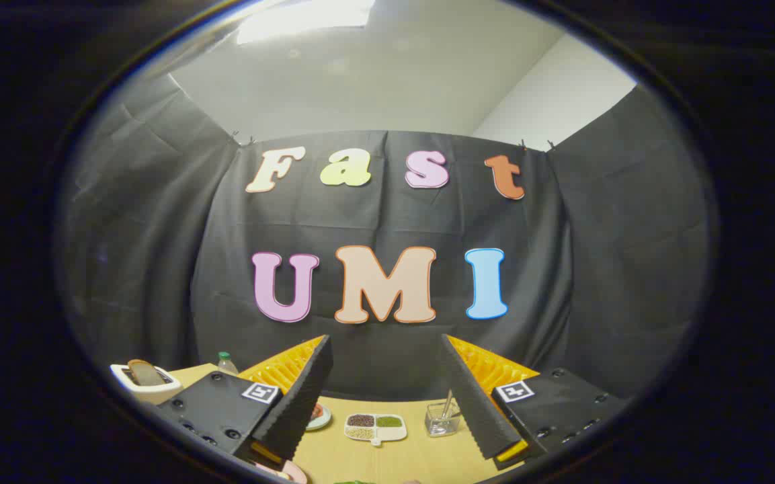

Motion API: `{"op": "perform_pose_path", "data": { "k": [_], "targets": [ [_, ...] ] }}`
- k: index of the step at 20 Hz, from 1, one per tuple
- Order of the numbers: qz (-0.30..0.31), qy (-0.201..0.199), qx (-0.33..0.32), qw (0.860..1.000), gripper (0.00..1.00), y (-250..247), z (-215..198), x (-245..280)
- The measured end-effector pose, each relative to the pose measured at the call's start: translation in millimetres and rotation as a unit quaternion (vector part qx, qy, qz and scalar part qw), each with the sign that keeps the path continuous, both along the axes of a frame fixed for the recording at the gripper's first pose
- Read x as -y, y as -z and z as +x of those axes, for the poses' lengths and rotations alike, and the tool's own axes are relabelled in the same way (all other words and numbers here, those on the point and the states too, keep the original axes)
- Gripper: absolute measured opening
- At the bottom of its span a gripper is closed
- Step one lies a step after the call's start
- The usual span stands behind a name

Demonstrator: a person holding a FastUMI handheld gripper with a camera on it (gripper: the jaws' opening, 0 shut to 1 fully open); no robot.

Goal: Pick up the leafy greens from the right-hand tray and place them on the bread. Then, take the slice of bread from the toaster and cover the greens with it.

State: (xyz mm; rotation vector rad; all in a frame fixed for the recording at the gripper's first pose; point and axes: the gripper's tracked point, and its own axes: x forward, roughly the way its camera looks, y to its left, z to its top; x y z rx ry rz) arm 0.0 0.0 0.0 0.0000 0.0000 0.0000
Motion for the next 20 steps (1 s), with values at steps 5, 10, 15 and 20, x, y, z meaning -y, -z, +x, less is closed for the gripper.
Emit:
{"op": "perform_pose_path", "data": {
  "k": [5, 10, 15, 20],
  "targets": [
    [0.01, -0.006, -0.004, 1.0, 1.0, 5, 0, 2],
    [0.009, -0.013, -0.015, 1.0, 1.0, 12, 0, 7],
    [0.005, -0.017, -0.016, 1.0, 1.0, 12, -4, 12],
    [0.009, -0.045, -0.026, 0.999, 1.0, 20, -4, 7]
  ]
}}
